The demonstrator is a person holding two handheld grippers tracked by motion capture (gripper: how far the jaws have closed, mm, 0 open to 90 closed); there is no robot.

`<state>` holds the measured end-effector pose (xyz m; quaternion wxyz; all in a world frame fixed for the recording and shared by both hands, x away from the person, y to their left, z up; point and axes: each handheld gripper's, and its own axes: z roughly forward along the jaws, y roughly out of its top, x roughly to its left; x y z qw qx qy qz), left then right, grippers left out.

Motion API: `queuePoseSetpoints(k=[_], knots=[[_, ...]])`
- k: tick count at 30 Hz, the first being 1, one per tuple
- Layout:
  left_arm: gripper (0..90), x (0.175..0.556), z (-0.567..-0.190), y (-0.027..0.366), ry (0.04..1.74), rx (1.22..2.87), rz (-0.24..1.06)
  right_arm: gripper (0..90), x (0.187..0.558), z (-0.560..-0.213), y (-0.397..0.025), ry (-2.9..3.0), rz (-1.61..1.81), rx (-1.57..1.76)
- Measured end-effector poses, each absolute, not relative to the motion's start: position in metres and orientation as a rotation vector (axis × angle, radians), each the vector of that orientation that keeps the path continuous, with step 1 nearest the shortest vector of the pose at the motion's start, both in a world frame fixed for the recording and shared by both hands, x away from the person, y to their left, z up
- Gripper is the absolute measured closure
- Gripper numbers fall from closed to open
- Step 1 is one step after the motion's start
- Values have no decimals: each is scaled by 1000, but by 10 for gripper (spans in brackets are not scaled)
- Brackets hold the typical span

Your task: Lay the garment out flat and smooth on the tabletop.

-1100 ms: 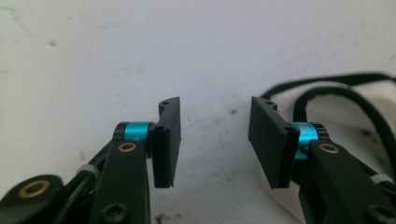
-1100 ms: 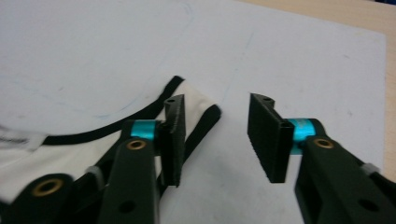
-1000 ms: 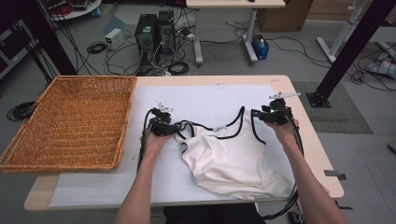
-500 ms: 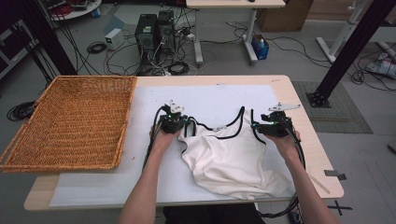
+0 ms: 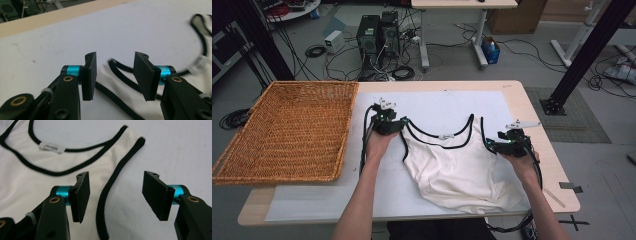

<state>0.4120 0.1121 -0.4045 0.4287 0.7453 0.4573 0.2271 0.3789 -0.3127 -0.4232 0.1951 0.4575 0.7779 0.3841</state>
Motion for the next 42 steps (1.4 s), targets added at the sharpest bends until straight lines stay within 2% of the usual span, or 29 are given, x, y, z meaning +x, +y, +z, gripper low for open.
queuePoseSetpoints(k=[6,9,12,15,16,17,19,20,21,28,29,31,33,34,38,42], knots=[[503,347,-428,99,1103,1915,498,423,340,-438,-316,2223,1064,1274],[476,330,-438,87,1111,1966,507,416,329,-443,-311,2242,1038,1296],[477,316,-445,79,1162,1931,542,415,315,-444,-302,2221,1047,1303],[480,316,-452,72,1195,1984,565,416,319,-448,-295,2248,1035,1316],[509,315,-451,71,1176,1979,555,470,322,-450,-292,2249,1030,1315],[587,315,-451,70,1157,1971,528,599,323,-449,-291,2250,1022,1292],[746,314,-451,70,1118,1993,506,737,324,-448,-291,2269,1036,1280],[781,314,-451,73,1116,1986,478,819,324,-448,-294,2276,1058,1287],[800,313,-450,77,1118,1974,446,860,322,-448,-297,2277,1087,1315],[831,283,-443,106,1005,2047,360,881,270,-446,-313,2307,1083,1300],[820,281,-441,109,977,2036,346,858,263,-445,-312,2316,1077,1277],[712,283,-436,114,942,1955,371,710,256,-445,-311,2306,1072,1274],[654,294,-428,118,943,1901,414,492,262,-445,-312,2291,1090,1285],[614,301,-423,119,945,1890,448,450,268,-444,-314,2276,1098,1315],[567,338,-403,125,959,1840,534,319,294,-430,-315,2227,1169,1310],[561,379,-402,130,1018,1858,576,271,323,-420,-311,2223,1209,1277]])
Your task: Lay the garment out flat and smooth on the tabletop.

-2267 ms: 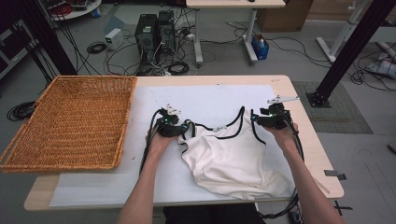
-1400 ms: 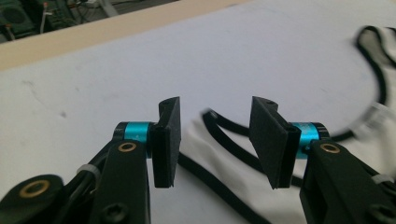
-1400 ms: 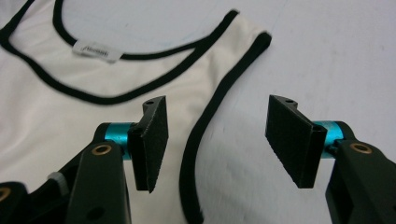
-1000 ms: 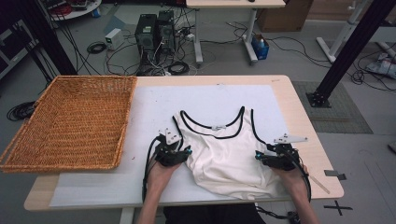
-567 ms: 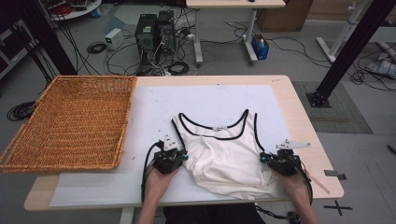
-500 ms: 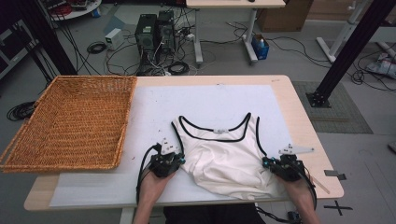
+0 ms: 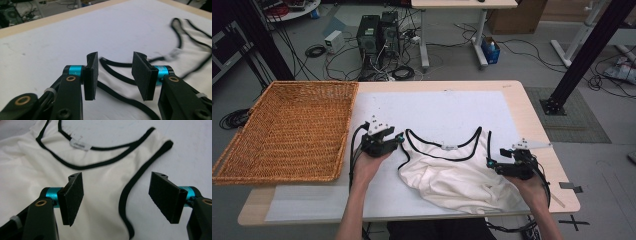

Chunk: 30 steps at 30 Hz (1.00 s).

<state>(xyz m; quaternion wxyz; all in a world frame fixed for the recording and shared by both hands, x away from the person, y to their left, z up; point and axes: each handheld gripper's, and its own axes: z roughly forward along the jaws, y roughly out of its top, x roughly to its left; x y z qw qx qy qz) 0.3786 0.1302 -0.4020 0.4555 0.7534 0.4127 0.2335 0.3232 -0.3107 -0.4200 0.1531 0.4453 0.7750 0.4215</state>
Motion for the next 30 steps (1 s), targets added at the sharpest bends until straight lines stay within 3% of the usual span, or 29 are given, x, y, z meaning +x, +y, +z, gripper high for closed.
queuePoseSetpoints(k=[7,19,24,26,30], knots=[[524,427,-431,129,1109,1987,527,249,363,-415,-303,2138,1141,1310],[528,437,-448,107,1022,2058,516,249,418,-409,-313,2119,1102,1359],[643,437,-451,108,996,2070,480,314,437,-419,-316,2182,1083,1358],[672,437,-451,107,989,2075,478,420,442,-424,-320,2211,1087,1370],[720,438,-451,108,1006,2067,474,440,451,-430,-324,2200,1101,1386]])
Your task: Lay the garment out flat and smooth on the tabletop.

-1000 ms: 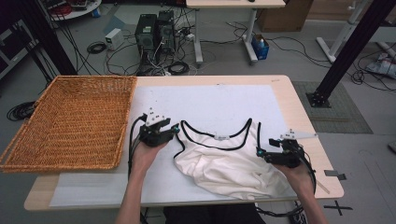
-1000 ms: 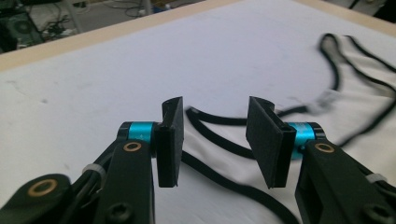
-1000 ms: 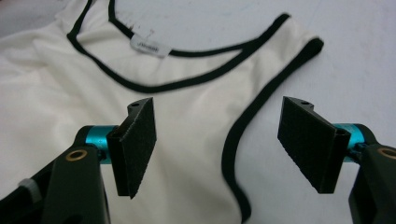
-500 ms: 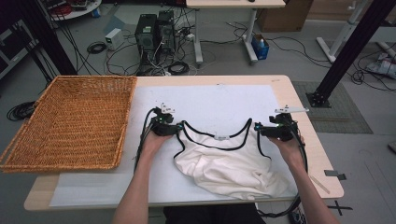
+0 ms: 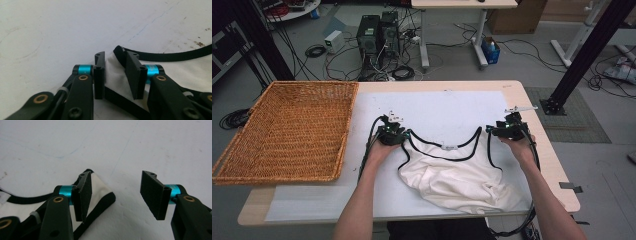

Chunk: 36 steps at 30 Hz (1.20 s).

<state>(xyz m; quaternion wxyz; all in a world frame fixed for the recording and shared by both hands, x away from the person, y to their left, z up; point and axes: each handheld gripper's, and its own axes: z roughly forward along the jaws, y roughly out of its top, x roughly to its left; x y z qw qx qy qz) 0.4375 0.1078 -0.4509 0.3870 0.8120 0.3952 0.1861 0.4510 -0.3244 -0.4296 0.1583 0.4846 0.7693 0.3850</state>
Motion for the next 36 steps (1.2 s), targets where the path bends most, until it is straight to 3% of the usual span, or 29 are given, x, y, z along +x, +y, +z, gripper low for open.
queuePoseSetpoints(k=[3,6,7,8,9,14,20,22,24,25,27,36], knots=[[785,437,-451,108,1024,2059,478,487,459,-434,-315,2292,1084,1295],[857,436,-450,107,1055,2044,467,693,460,-442,-297,2413,956,1134],[865,436,-449,106,1060,2047,470,817,458,-441,-293,2422,943,1094],[867,436,-448,105,1063,2048,479,885,457,-439,-290,2416,925,1068],[868,436,-446,105,1066,2042,495,892,455,-437,-286,2402,871,1036],[871,454,-419,117,1105,1942,600,891,469,-421,-282,2275,786,1002],[871,500,-394,120,1184,1955,604,869,519,-389,-284,2199,805,1039],[862,507,-392,116,1193,1943,628,728,532,-388,-286,2187,800,1076],[683,506,-392,113,1203,1938,660,600,535,-391,-288,2204,818,1102],[637,504,-393,113,1205,1948,632,544,534,-393,-289,2226,807,1130],[631,494,-395,113,1165,1975,583,520,526,-398,-293,2279,788,1146],[577,401,-421,110,1055,1987,425,505,438,-422,-312,2320,953,1194]])
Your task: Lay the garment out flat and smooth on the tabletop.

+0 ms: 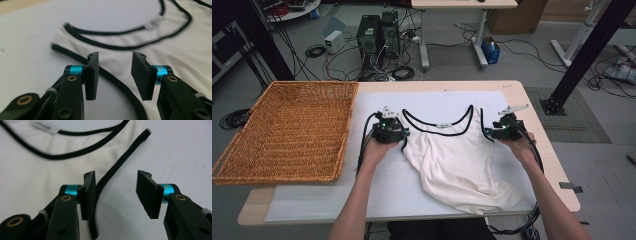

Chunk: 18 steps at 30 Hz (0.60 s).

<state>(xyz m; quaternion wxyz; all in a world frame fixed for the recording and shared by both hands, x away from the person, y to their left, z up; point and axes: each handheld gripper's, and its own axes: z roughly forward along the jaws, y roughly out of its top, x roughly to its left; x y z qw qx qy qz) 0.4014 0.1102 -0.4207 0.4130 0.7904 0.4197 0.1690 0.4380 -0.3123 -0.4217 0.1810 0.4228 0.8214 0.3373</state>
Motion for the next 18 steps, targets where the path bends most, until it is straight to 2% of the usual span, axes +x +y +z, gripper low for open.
queuePoseSetpoints(k=[3,5,7,8,9,10,14,18], knots=[[548,382,-434,102,1066,2015,390,500,420,-429,-309,2336,983,1221],[551,376,-440,96,1069,2028,388,535,413,-435,-304,2354,981,1222],[621,373,-445,90,1050,2082,426,645,409,-440,-298,2383,973,1192],[682,371,-445,88,1054,2080,472,727,407,-441,-295,2379,943,1155],[774,372,-445,89,1062,2085,487,857,404,-441,-292,2367,912,1112],[834,373,-445,92,1074,2072,479,881,403,-440,-292,2362,901,1091],[869,390,-439,111,1170,2033,599,887,413,-439,-304,2277,883,1148],[868,408,-433,122,1205,2012,586,881,427,-443,-313,2256,839,1197]])
